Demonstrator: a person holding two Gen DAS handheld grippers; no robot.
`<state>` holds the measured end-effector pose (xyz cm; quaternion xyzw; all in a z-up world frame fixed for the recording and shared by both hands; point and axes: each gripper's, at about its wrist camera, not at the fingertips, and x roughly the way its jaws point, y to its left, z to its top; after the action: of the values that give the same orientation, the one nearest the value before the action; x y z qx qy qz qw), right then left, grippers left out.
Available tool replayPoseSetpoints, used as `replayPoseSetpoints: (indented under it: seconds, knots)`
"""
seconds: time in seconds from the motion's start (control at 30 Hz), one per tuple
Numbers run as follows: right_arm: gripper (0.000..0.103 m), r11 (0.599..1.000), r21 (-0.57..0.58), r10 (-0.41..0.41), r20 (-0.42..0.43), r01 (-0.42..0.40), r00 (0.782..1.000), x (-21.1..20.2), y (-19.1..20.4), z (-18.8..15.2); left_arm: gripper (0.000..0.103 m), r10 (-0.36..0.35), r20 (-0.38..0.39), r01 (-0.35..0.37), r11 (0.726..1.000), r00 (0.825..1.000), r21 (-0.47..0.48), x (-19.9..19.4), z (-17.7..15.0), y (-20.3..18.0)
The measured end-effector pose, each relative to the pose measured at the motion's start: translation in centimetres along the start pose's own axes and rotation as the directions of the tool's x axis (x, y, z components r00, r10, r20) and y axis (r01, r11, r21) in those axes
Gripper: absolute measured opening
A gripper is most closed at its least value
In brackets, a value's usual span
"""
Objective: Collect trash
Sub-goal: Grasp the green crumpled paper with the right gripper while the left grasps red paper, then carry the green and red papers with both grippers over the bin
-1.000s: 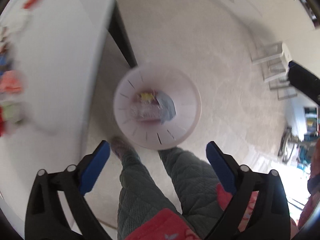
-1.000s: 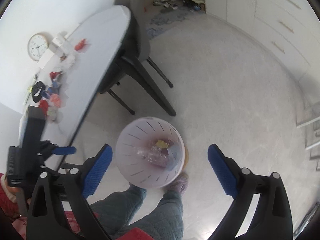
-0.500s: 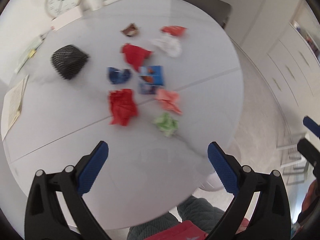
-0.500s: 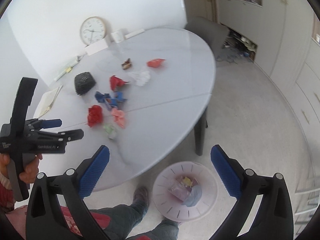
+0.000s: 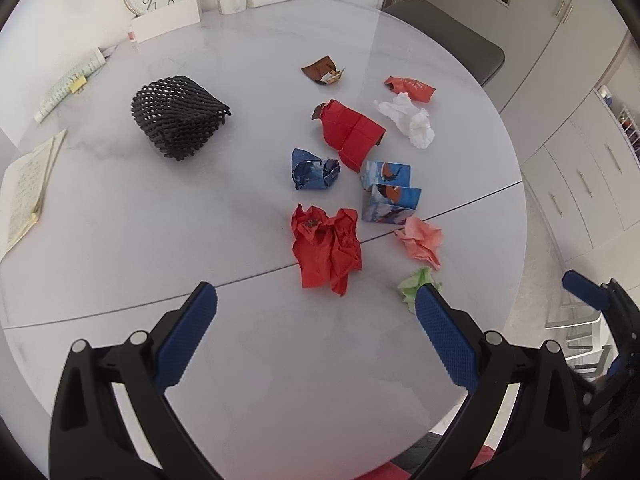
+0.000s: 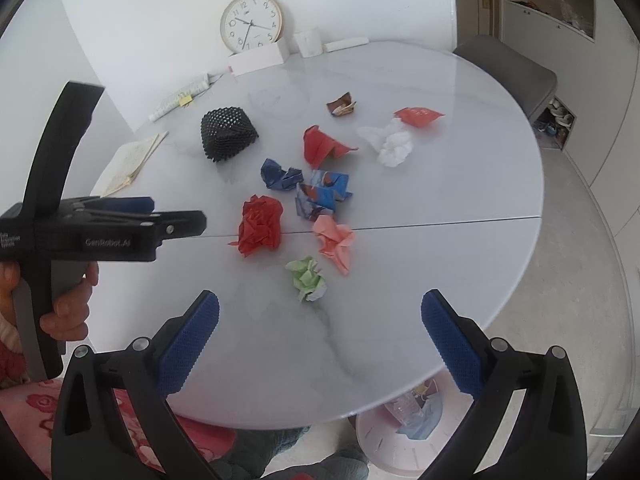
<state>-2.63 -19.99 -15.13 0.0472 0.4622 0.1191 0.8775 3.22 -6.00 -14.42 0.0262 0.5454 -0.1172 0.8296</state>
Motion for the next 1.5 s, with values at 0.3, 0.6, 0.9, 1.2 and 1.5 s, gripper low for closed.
replayPoseSetpoints:
  seconds: [0.3,0.6,0.9,1.2,1.5]
  knots:
    - [0.079,1.0,-0.027,0.011,-0.101,-0.014,0.995,6.8,1.6,0.1,0.093,-0.018,-0.085,0.024,0.997,0.996,0.07,6.1,1.9,0.1]
    - [0.05,1.0,-0.013,0.006,-0.196,-0.009,0.981,11.7,1.6,0.4,0.084,-0.025,-0.145,0.04,0.994,0.989,0.101,9.7,3.0,-0.4]
    - [0.025,0.999,-0.046,-0.011,-0.233,0.0,0.972,12.3,1.7,0.6,0.06,-0.062,-0.183,0.079,0.993,0.981,0.089,11.5,3.2,-0.9]
    - [0.025,0.999,0.035,0.029,-0.197,-0.023,0.98,9.9,-0.3,0.7,0.028,-0.137,-0.184,0.149,0.987,0.973,0.057,11.1,3.2,-1.0]
    - [0.025,0.995,0.101,0.026,-0.126,-0.013,0.992,6.3,-1.9,0.4,0.023,-0.168,-0.149,0.178,0.983,0.974,0.053,8.5,2.6,-0.2]
